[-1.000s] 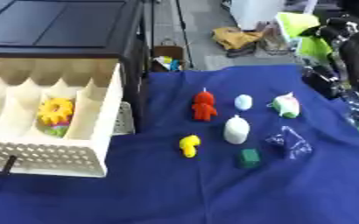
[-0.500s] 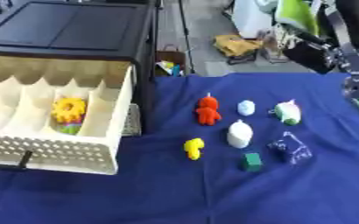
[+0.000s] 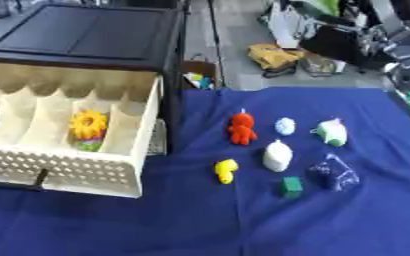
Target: Pick up objects from table and place into drawer.
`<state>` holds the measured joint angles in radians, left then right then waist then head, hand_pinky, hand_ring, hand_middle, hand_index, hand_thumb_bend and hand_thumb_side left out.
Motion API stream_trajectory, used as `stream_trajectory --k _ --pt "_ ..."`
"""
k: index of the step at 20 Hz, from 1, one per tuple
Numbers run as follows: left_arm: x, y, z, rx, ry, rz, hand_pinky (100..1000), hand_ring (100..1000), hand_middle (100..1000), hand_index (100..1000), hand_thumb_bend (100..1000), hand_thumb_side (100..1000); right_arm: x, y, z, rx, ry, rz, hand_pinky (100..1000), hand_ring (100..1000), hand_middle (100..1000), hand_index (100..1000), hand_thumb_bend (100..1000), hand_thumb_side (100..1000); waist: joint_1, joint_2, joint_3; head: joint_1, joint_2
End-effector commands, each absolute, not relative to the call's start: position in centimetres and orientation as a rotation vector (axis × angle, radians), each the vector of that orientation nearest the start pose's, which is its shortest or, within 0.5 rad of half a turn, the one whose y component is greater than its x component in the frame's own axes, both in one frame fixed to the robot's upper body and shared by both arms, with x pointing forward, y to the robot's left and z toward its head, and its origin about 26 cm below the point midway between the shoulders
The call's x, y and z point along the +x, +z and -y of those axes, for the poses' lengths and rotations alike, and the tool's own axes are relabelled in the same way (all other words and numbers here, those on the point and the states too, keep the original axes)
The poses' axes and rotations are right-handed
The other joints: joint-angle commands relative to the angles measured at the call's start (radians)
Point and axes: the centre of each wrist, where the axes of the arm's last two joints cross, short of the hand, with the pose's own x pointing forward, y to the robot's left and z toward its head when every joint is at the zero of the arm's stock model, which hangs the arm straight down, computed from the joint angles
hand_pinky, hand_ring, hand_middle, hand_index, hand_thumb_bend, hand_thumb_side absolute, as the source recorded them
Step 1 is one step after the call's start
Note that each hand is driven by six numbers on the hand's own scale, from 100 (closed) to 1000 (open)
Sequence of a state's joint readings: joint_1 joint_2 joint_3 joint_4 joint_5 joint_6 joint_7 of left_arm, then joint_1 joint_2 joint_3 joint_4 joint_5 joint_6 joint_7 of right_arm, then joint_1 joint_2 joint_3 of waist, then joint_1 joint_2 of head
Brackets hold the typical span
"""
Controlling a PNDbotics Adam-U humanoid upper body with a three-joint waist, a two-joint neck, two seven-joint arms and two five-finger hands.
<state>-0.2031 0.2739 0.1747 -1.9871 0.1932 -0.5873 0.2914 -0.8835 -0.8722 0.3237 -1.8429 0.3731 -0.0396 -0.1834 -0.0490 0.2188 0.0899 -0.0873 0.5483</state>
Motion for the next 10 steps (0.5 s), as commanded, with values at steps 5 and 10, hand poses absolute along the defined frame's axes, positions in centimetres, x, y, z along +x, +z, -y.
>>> stream_trajectory --k 5,10 --pt "28.7 18.8 -30.8 -0.162 -0.320 -3.437 441 687 578 796 172 961 33.1 37.2 18.8 0.887 -1.321 -2.838 637 724 412 461 100 105 0.004 -0.023 0.012 -0.013 0.022" --pt "28.7 18.8 -30.8 -0.151 -0.320 -3.440 441 687 578 796 173 961 34.0 37.9 15.5 0.729 -1.395 -2.826 640 720 405 457 100 109 0.004 -0.024 0.024 -0.020 0.025"
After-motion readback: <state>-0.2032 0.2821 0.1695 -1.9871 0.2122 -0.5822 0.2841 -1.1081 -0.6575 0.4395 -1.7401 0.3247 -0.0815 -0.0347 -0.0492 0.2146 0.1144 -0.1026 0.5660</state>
